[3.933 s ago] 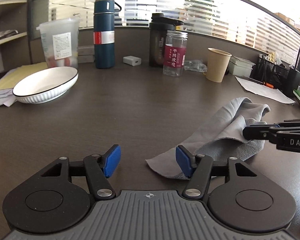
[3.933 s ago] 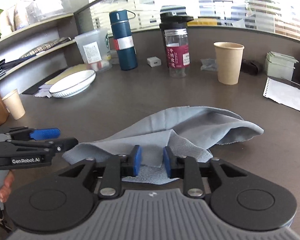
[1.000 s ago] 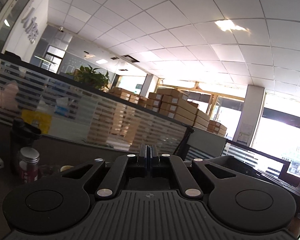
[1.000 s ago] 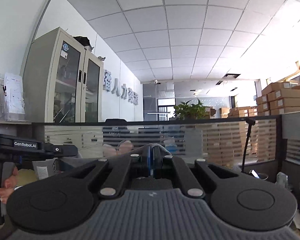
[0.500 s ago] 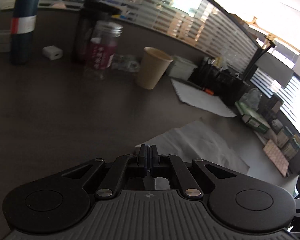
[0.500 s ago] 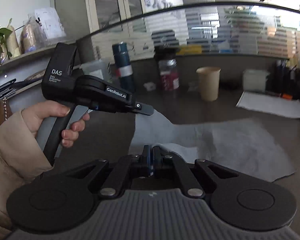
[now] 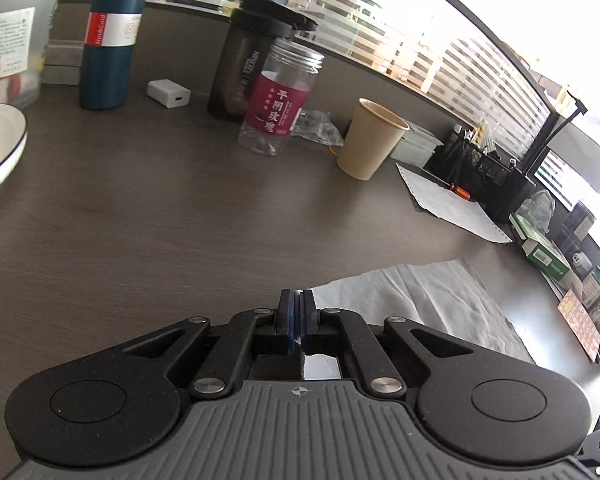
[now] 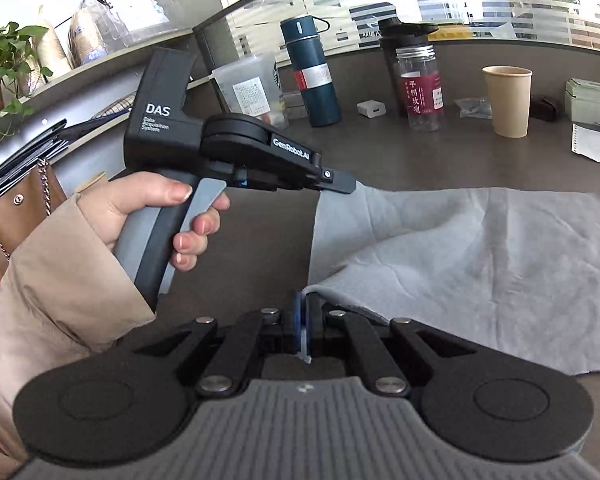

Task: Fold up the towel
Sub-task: 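Lift the towel with both grippers and shake it out in the air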

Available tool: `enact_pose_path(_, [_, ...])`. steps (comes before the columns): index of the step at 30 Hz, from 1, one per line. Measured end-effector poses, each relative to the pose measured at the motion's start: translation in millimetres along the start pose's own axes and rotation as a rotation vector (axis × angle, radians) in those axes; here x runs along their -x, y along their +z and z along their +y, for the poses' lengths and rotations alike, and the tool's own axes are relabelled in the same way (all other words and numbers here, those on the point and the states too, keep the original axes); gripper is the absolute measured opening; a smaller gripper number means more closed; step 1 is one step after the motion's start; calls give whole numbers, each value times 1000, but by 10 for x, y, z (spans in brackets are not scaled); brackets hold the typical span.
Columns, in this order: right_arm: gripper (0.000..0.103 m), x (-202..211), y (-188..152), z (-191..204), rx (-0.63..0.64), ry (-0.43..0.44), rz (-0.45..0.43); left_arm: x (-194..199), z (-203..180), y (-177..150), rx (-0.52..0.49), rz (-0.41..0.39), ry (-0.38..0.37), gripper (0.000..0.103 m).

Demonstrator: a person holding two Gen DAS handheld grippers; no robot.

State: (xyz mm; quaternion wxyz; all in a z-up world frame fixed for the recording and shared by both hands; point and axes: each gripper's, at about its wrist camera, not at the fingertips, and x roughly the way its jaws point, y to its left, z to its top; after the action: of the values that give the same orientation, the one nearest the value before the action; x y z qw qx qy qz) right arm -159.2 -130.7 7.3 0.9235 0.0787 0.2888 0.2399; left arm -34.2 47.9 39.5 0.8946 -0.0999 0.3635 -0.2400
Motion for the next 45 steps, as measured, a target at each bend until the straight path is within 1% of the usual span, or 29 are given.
enact_pose_path(2, [3, 107, -12, -85, -16, 5, -11, 105, 22, -11, 10, -15, -15, 4])
enact_pose_path(3, [3, 199, 30, -144, -30, 1, -35, 131, 26, -17, 13, -21, -23, 4])
enact_pose_path(4, [3, 291, 71, -203, -43, -3, -59, 235, 34, -13, 31, -46, -60, 4])
enact_pose_path(5, [3, 383, 113, -261, -56, -7, -84, 268, 34, -13, 38, -55, -70, 4])
enact_pose_path(7, [3, 567, 196, -379, -82, -14, -133, 473, -36, 54, 63, -118, -139, 4])
enact_pose_path(8, [3, 661, 241, -436, -95, -19, -158, 537, -71, 86, 69, -140, -159, 4])
enact_pose_path(11, [3, 1028, 516, -548, -88, -64, -295, 771, -227, 240, 92, -226, -228, 4])
enact_pose_path(12, [3, 1059, 552, -551, -83, -73, -319, 869, -310, 327, 101, -265, -256, 4])
enact_pose_path(13, [3, 1200, 675, -581, -67, -108, -391, 944, -391, 419, 110, -298, -273, 4])
enact_pose_path(15, [3, 1320, 859, -647, -57, -140, -453, 1001, -486, 524, 113, -327, -274, 4])
enact_pose_path(18, [3, 1325, 1109, -767, -49, -176, -493, 1004, -655, 751, 113, -352, -268, 4])
enact_pose_path(20, [3, 1299, 1279, -846, -44, -197, -509, 912, -775, 943, 99, -353, -238, 4])
enact_pose_path(22, [3, 1249, 1439, -943, -36, -217, -521, 867, -845, 1079, 89, -367, -226, 4])
enact_pose_path(24, [3, 1228, 1591, -995, -26, -227, -536, 844, -907, 1204, 81, -384, -215, 4])
enact_pose_path(26, [3, 1257, 1732, -1013, -10, -235, -563, 879, -929, 1256, 76, -403, -220, 4])
enact_pose_path(29, [3, 1385, 1821, -1018, 15, -223, -608, 993, -1010, 1320, 53, -448, -220, 4])
enact_pose_path(32, [3, 1450, 1782, -1040, 21, -209, -620, 1073, -1063, 1226, 31, -468, -227, 4])
enact_pose_path(35, [3, 1399, 1530, -1132, -12, -197, -561, 1057, -1084, 998, 7, -447, -212, 4])
enact_pose_path(36, [3, 1378, 1444, -1163, -24, -192, -541, 1004, -1084, 824, 2, -414, -212, 4])
enact_pose_path(39, [3, 1246, 1061, -1261, -75, -185, -443, 860, -1045, 407, 5, -338, -200, 4])
enact_pose_path(40, [3, 1221, 947, -1262, -90, -182, -415, 816, -1017, 259, 17, -310, -201, 4])
enact_pose_path(42, [3, 1172, 717, -1262, -119, -175, -359, 745, -959, 74, 45, -273, -197, 4])
enact_pose_path(44, [3, 1123, 487, -1263, -149, -169, -303, 651, -860, -262, 93, -206, -181, 4])
enact_pose_path(45, [3, 1099, 372, -1264, -163, -166, -275, 619, -812, -363, 113, -181, -175, 4])
